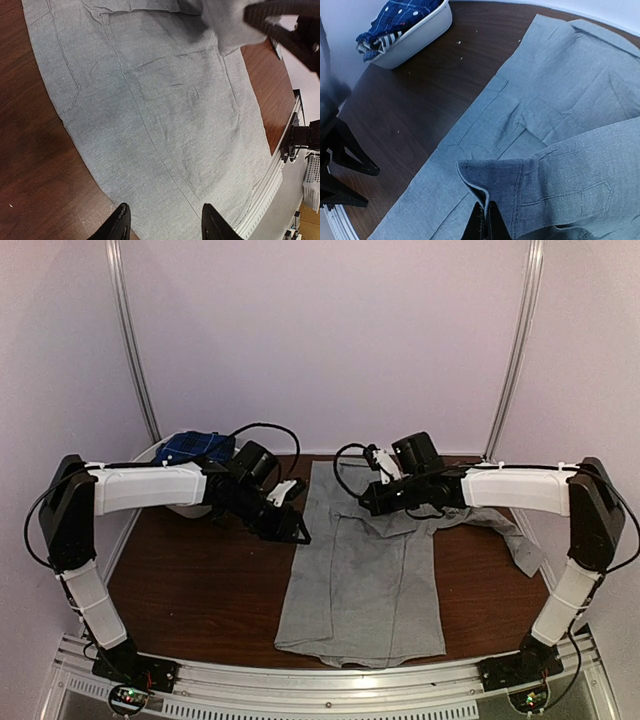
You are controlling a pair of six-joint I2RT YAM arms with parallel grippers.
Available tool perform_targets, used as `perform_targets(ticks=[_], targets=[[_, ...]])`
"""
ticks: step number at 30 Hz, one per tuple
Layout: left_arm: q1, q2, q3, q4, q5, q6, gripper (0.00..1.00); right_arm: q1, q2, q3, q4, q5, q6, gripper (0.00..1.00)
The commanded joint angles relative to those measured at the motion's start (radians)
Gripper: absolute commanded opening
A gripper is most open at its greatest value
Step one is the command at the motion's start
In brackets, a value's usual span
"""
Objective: Fold and stack the long sleeve shirts
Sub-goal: Pick up the sleeve from the 1/3-folded shirt.
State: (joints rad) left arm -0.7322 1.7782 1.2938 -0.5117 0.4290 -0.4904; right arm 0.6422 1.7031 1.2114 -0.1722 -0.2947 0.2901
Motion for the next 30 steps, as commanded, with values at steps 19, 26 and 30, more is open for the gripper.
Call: perform_targets(ticks=[19, 26, 30], targets=[[0.043, 0.037, -0.111, 0.139, 0.044, -0.024, 0.50, 0.289, 0.162, -0.008, -0.003, -0.094, 0.092, 0.13], [0.043, 0.037, -0.153, 0.160, 0.077, -0.031, 0.50, 0.308, 0.089, -0.021, -0.022, -0.097, 0.088, 0.56], [0.042, 0.026, -0.182, 0.161, 0.092, -0.027, 0.50, 0.310, 0.029, -0.061, -0.035, -0.045, 0.098, 0.61]])
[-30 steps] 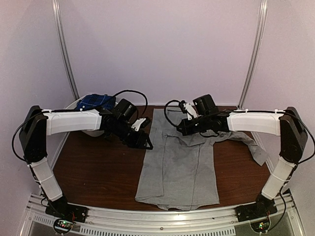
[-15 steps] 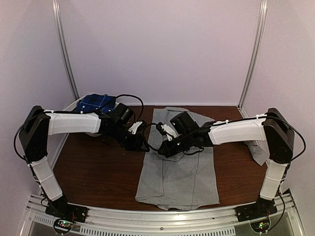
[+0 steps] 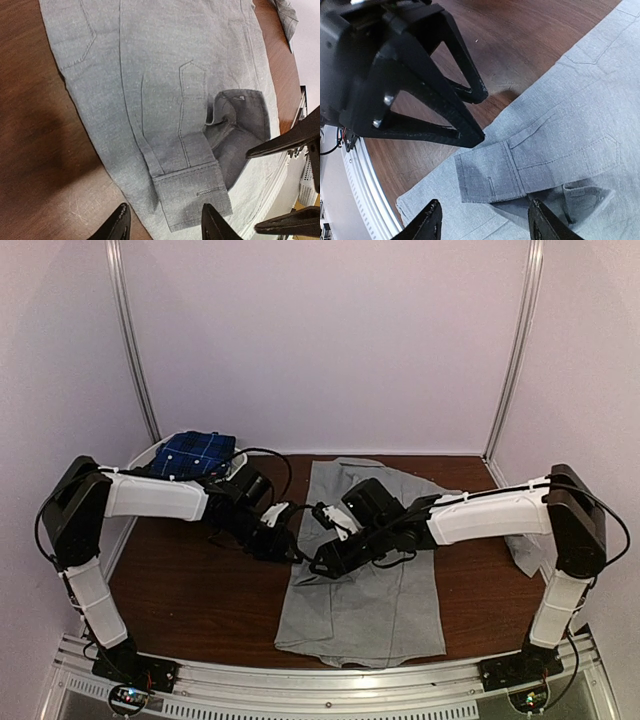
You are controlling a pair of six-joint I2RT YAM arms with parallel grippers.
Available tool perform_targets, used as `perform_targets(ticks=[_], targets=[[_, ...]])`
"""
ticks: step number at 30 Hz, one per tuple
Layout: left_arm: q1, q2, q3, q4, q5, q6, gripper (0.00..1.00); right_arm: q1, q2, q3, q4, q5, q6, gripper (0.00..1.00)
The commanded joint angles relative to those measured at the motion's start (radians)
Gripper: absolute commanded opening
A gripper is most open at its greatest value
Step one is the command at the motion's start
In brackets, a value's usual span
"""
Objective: Fold and stack the long sleeve shirts
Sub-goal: Pick up the sleeve from the 1/3-folded shirt.
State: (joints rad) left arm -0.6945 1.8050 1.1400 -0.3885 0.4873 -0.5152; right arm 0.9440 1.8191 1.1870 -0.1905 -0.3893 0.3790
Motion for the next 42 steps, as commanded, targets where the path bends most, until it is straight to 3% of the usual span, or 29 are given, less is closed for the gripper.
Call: perform_targets(ticks=[1, 8, 15, 18, 25, 42], targets=[[0.004, -0.003, -0.042, 0.038, 0.039, -0.001, 0.50, 0.007, -0.100, -0.050, -0.020, 0.072, 0.011, 0.61], [-0.029, -0.014, -0.077, 0.038, 0.055, -0.002, 0.48, 0.007, -0.151, -0.097, -0.037, 0.179, 0.020, 0.63], [-0.047, -0.019, -0.081, 0.039, 0.046, -0.019, 0.46, 0.003, -0.098, -0.051, -0.059, 0.277, 0.032, 0.61], [-0.057, -0.019, -0.082, 0.038, 0.038, -0.024, 0.46, 0.003, -0.084, -0.054, -0.069, 0.276, 0.028, 0.58], [-0.075, 0.022, -0.037, 0.021, 0.017, -0.025, 0.42, 0.039, -0.071, -0.115, -0.055, 0.244, 0.040, 0.41], [-0.090, 0.065, -0.026, 0.002, -0.044, -0.040, 0.36, 0.102, -0.007, -0.176, 0.019, 0.240, 0.089, 0.37]])
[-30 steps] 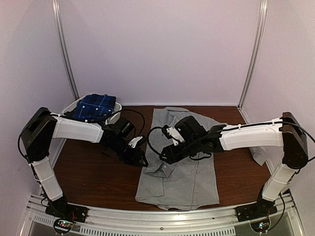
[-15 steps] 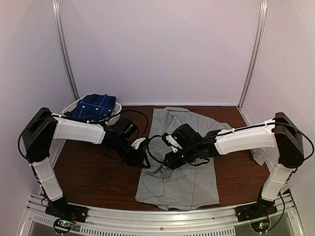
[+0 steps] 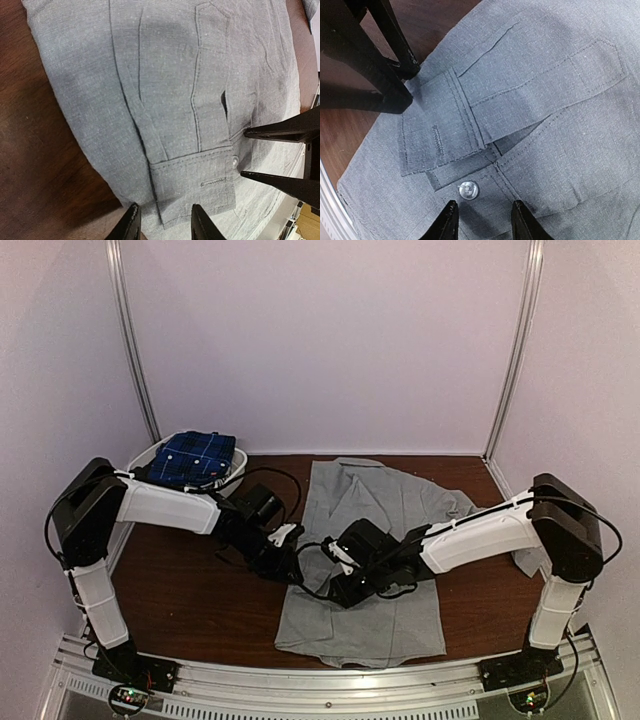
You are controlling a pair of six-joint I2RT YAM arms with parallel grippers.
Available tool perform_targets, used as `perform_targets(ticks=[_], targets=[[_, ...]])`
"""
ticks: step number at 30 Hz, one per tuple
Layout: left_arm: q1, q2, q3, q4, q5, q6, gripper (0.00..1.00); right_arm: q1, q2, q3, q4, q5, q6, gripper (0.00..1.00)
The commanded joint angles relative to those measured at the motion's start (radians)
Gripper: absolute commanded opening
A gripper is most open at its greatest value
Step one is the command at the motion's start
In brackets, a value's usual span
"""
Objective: Fold and stack the long sleeve shirts
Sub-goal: Pick up the sleeve from the 1/3-folded shirt.
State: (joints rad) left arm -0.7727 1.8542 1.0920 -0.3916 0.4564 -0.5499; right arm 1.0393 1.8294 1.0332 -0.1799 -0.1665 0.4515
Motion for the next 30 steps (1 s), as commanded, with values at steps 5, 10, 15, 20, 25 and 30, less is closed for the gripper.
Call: perform_targets(ticks=[5, 10, 15, 20, 25, 30], targets=[[-0.028, 0.029, 0.034, 0.006, -0.010, -0.010, 0.35, 0.006, -0.038, -0.014, 0.002, 0.029, 0.021, 0.37], [-0.030, 0.031, 0.018, 0.007, -0.017, -0.020, 0.32, 0.005, -0.071, -0.006, -0.005, 0.054, 0.027, 0.38], [-0.040, 0.028, 0.024, 0.005, -0.005, -0.025, 0.25, 0.000, -0.109, 0.016, -0.008, 0.091, 0.037, 0.38], [-0.045, 0.014, 0.032, 0.005, 0.016, -0.031, 0.15, -0.026, -0.148, 0.033, -0.005, 0.115, 0.047, 0.39], [-0.048, -0.006, 0.049, -0.020, 0.024, -0.031, 0.02, -0.077, -0.191, 0.027, -0.008, 0.155, 0.054, 0.39], [-0.056, -0.019, 0.069, -0.057, 0.047, -0.031, 0.00, -0.162, -0.249, 0.010, -0.008, 0.189, 0.053, 0.40]])
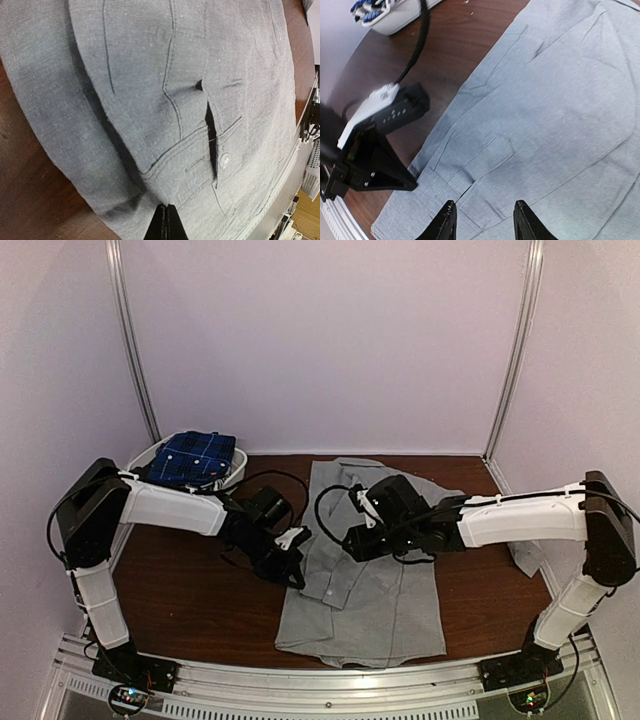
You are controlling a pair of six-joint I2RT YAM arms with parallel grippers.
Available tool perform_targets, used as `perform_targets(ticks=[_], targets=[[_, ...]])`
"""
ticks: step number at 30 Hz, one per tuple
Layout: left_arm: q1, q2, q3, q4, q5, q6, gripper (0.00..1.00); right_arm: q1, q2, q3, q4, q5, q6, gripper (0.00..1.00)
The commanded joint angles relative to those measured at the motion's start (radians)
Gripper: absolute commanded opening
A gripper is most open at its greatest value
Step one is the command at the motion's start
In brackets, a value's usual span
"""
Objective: Fold and stack the long sleeve shirts
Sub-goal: Pick up the sleeve from the 1/3-folded shirt, then fold the sleeve of the 1/3-folded shirt.
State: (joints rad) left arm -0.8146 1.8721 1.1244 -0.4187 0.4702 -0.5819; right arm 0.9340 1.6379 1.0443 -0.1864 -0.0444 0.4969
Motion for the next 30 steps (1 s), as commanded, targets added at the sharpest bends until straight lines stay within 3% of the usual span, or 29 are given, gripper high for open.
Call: perform_targets(ticks=[1, 14, 30], targets=[[-0.016, -0.040, 0.039, -0.038, 0.036, 0.002, 0.00, -0.072, -0.066, -0.005, -0.001, 0.071, 0.008, 0.40], [-0.023, -0.103, -0.014, -0.194, 0.056, 0.047, 0.00, -0.147, -0.104, 0.003, -0.071, 0.124, -0.058, 0.41], [-0.075, -0.146, -0.062, -0.212, 0.049, 0.035, 0.00, -0.156, -0.092, -0.021, -0.056, 0.103, -0.054, 0.42]])
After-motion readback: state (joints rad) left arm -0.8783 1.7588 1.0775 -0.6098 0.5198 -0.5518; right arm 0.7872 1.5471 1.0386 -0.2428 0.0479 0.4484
